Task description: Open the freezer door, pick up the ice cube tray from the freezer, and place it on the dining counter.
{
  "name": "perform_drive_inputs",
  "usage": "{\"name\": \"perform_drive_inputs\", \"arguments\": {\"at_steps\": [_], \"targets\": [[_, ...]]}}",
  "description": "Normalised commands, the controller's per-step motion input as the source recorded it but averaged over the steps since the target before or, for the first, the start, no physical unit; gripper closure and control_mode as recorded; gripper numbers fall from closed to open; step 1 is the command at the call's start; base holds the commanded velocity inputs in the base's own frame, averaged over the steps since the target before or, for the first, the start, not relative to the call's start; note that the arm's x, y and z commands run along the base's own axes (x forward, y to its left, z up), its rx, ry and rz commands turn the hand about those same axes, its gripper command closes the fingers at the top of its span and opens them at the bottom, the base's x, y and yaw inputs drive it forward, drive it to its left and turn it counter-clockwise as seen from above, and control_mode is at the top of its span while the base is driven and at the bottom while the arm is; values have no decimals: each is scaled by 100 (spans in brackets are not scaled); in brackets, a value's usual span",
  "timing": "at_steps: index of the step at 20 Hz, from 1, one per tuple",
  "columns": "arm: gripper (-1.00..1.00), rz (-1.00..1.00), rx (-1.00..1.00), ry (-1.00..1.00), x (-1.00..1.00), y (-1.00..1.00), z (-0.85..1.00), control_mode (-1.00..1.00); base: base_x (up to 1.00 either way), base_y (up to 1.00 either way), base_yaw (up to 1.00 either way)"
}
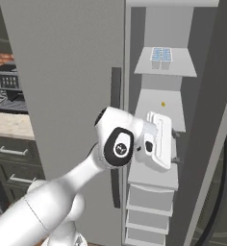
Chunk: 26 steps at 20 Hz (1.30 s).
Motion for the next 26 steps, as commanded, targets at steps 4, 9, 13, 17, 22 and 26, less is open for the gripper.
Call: {"name": "perform_drive_inputs", "arguments": {"at_steps": [4, 9, 13, 17, 22, 26], "targets": [[-100, 7, 0, 5, -16, 79, 25, -100, 0, 0, 0], [-100, 8, 0, 9, -9, 74, 30, -100, 0, 0, 0], [-100, 9, 0, 10, -7, 72, 26, -100, 0, 0, 0], [-100, 13, 0, 13, -2, 72, 25, -100, 0, 0, 0], [-100, 18, 0, 11, -3, 78, 15, -100, 0, 0, 0], [-100, 25, 1, 9, -2, 80, 6, -100, 0, 0, 0]]}}
